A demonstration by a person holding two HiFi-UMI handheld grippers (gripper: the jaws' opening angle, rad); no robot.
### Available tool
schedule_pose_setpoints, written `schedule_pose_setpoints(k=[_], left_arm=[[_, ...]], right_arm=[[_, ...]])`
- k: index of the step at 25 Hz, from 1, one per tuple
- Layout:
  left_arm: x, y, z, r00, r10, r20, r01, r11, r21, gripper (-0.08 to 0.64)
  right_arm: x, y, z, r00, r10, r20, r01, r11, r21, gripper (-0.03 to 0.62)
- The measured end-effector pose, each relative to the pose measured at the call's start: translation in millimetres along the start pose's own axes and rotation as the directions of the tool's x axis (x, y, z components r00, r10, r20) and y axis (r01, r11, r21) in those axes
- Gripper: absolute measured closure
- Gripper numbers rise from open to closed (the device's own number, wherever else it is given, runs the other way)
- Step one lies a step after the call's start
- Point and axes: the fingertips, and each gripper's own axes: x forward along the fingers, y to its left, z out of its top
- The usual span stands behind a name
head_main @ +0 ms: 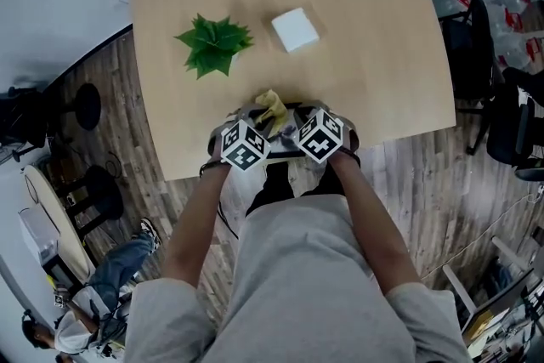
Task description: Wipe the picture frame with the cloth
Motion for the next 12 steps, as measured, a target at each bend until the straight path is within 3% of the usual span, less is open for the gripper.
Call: schedule_pose_setpoints(k=[12], left_arm=[[-6,-28,-15,1.000,0.003,0.003,-0.003,0.999,-0.043,0.431]], right_arm=[[0,1,-1,1.000,-0.003,-0.002,0.003,0.999,-0.049,0.591]])
